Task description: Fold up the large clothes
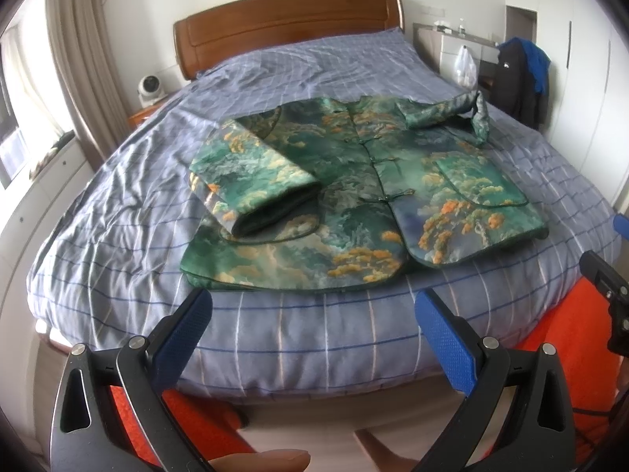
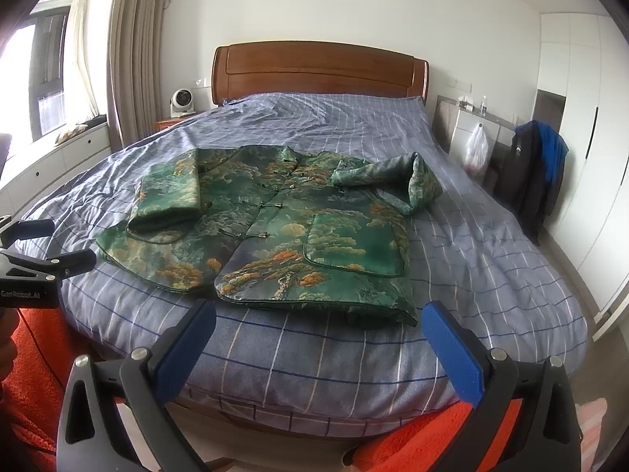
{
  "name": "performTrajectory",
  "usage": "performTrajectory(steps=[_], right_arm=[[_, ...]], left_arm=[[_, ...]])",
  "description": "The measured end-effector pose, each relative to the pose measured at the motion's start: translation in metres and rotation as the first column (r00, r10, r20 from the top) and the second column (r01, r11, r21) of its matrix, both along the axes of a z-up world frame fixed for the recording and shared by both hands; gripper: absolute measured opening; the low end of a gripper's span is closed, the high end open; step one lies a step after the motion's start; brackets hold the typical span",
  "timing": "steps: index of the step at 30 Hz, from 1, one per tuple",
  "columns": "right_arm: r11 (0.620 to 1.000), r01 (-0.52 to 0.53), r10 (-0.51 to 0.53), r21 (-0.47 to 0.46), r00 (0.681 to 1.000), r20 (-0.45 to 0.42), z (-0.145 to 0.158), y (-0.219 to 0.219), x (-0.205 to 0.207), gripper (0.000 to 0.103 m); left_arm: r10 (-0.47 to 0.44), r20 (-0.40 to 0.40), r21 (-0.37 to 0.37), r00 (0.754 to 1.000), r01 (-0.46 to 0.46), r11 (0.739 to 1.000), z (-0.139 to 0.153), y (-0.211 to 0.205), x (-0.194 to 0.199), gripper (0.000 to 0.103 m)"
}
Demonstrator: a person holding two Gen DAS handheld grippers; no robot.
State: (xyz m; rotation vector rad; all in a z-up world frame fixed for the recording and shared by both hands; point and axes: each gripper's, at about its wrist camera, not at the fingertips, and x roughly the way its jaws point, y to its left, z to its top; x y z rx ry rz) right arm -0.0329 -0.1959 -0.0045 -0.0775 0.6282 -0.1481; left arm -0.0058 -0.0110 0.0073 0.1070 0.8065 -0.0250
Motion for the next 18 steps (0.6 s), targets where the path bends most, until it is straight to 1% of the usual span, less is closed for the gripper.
performTrajectory(steps=[18], right_arm=[[1.000, -0.017, 0.017, -0.003, 1.000, -0.007, -0.0022, 0.0055, -0.0006, 0.103]], left_arm=[[0.000, 0.004, 0.000, 1.000, 0.000, 1.000, -0.0010, -0.0001, -0.0026, 0.103]])
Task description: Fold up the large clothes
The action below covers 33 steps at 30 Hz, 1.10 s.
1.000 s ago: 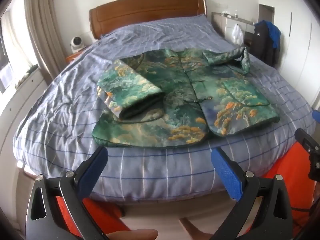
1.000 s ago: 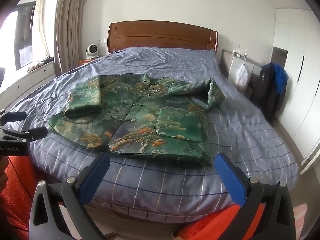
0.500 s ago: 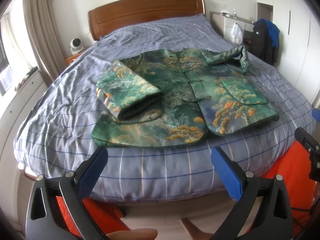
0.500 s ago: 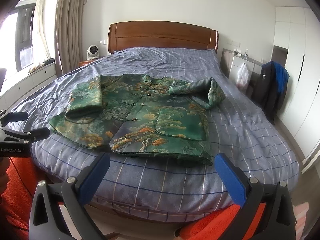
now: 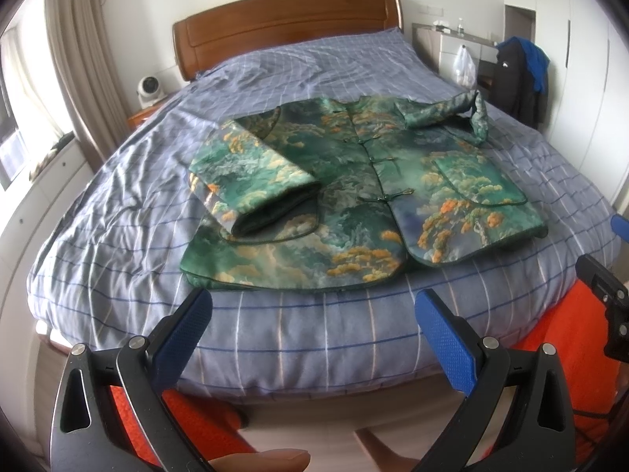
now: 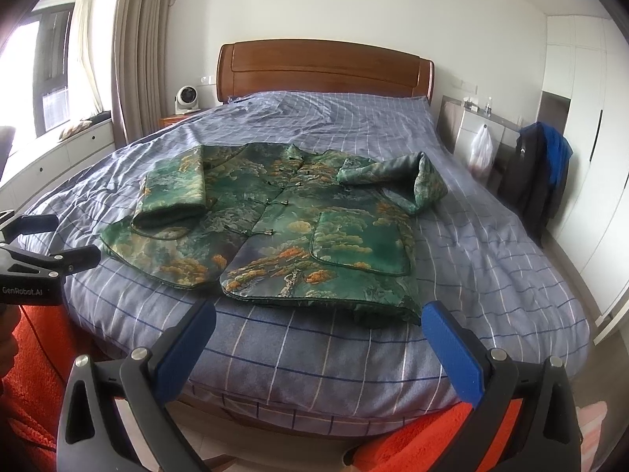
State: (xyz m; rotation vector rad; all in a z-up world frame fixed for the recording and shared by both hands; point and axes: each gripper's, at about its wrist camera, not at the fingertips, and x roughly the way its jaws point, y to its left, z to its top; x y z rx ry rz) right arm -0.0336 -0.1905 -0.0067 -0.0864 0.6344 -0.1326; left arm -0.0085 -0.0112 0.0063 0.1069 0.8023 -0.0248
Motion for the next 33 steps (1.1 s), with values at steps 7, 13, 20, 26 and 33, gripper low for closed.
performTrajectory(steps=[7, 13, 20, 26, 33], right_arm=[[1.000, -0.001, 0.001, 0.003, 1.000, -0.002, -0.0001, -0.0006, 0.0005, 0.103], [1.000, -0.001, 0.001, 0.003, 1.000, -0.002, -0.0003, -0.0002, 0.0003, 0.103], [1.000, -0.004, 0.004, 0.003, 1.000, -0.003, -0.0009, 0.0006, 0.0002, 0.103], [1.000, -0.009, 0.009, 0.004, 1.000, -0.006, -0.0032, 0.0042, 0.0001, 0.103], [1.000, -0.009, 0.009, 0.005, 1.000, -0.006, -0.0031, 0.0041, 0.0003, 0.103]], left_arm=[[0.000, 0.000, 0.001, 1.000, 0.000, 1.000, -0.0002, -0.0005, -0.0002, 0.103], [0.002, 0.000, 0.001, 1.000, -0.002, 1.000, -0.0004, -0.0006, 0.0001, 0.103], [0.001, 0.001, 0.001, 1.000, -0.001, 1.000, -0.0001, -0.0004, -0.0001, 0.103], [0.001, 0.001, 0.002, 1.000, -0.001, 1.000, -0.0002, -0.0008, -0.0004, 0.103], [0.002, 0.001, 0.002, 1.000, -0.002, 1.000, -0.0006, -0.0011, -0.0002, 0.103]])
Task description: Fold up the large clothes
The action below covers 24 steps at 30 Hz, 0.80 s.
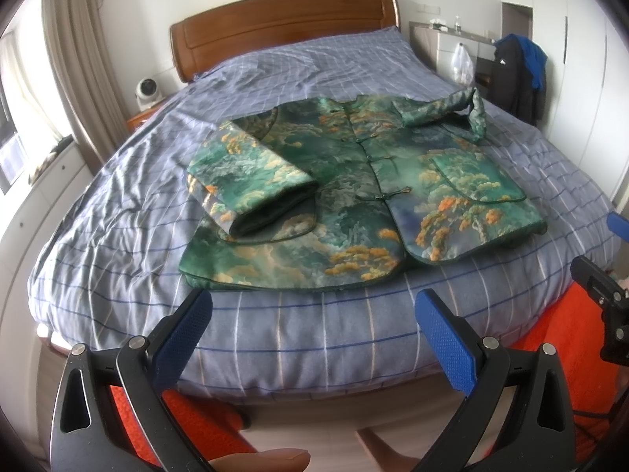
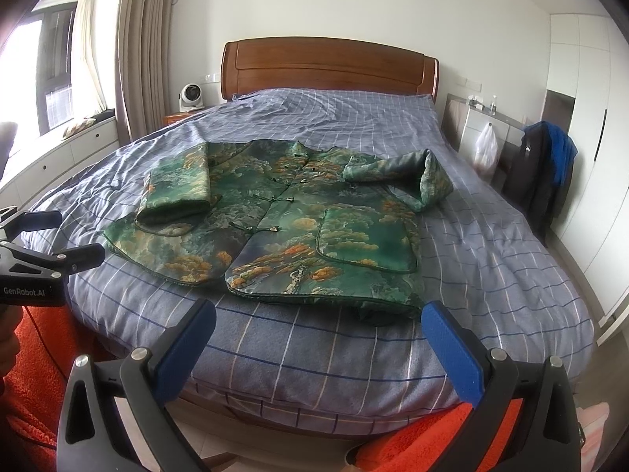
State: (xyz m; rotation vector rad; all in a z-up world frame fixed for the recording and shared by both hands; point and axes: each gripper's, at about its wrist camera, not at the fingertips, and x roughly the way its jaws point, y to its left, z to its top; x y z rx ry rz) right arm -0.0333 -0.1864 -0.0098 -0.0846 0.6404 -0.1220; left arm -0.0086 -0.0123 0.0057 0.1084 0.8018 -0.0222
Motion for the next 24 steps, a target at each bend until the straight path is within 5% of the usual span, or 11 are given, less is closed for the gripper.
performTrajectory(steps=[24], right_arm=[[1.000, -0.002, 0.002, 0.003, 1.000, -0.007, -0.0021, 0.0014, 0.0003, 0.103]], left_arm=[[-0.002, -0.004, 0.005, 1.000, 0.002, 1.000, -0.0022, -0.0020, -0.0012, 0.103]])
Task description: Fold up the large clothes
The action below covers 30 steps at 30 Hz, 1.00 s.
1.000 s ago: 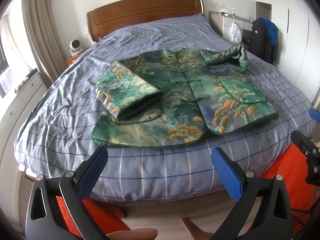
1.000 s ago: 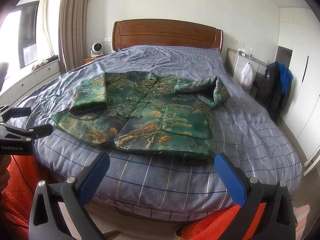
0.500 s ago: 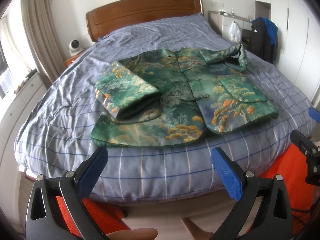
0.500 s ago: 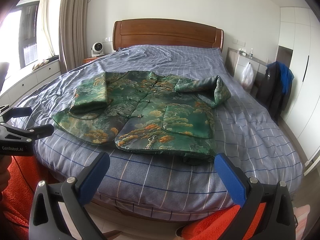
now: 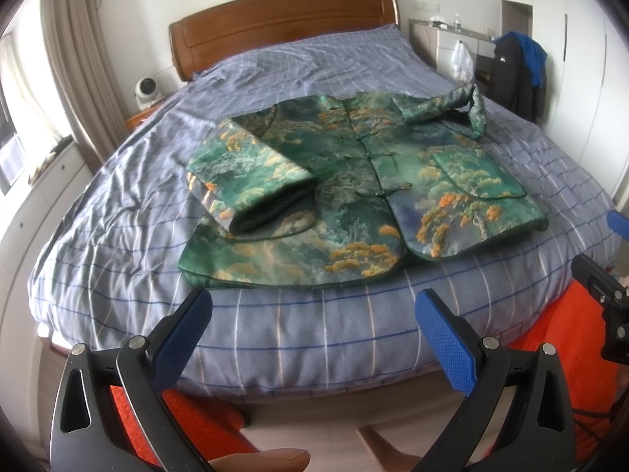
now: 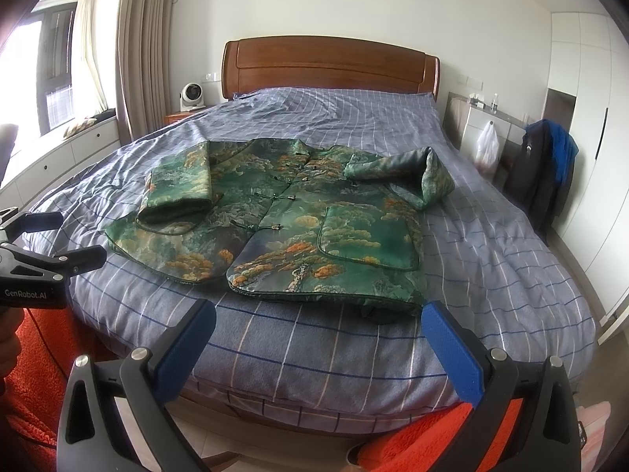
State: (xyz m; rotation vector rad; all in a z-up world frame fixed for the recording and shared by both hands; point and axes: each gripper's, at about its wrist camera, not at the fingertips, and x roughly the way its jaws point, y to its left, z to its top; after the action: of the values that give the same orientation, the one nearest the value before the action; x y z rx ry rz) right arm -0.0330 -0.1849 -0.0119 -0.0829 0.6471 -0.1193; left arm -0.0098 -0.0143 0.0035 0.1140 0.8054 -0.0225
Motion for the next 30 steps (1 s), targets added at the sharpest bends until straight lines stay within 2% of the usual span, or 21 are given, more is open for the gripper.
performTrajectory(steps=[30], right_arm=[[1.000, -0.001, 0.001, 0.003, 1.000, -0.003, -0.0007, 0.0007, -0.0007, 0.103]], left_arm=[[0.001, 0.000, 0.003, 1.000, -0.001, 1.000, -0.0014, -0.0010, -0.0004, 0.103]])
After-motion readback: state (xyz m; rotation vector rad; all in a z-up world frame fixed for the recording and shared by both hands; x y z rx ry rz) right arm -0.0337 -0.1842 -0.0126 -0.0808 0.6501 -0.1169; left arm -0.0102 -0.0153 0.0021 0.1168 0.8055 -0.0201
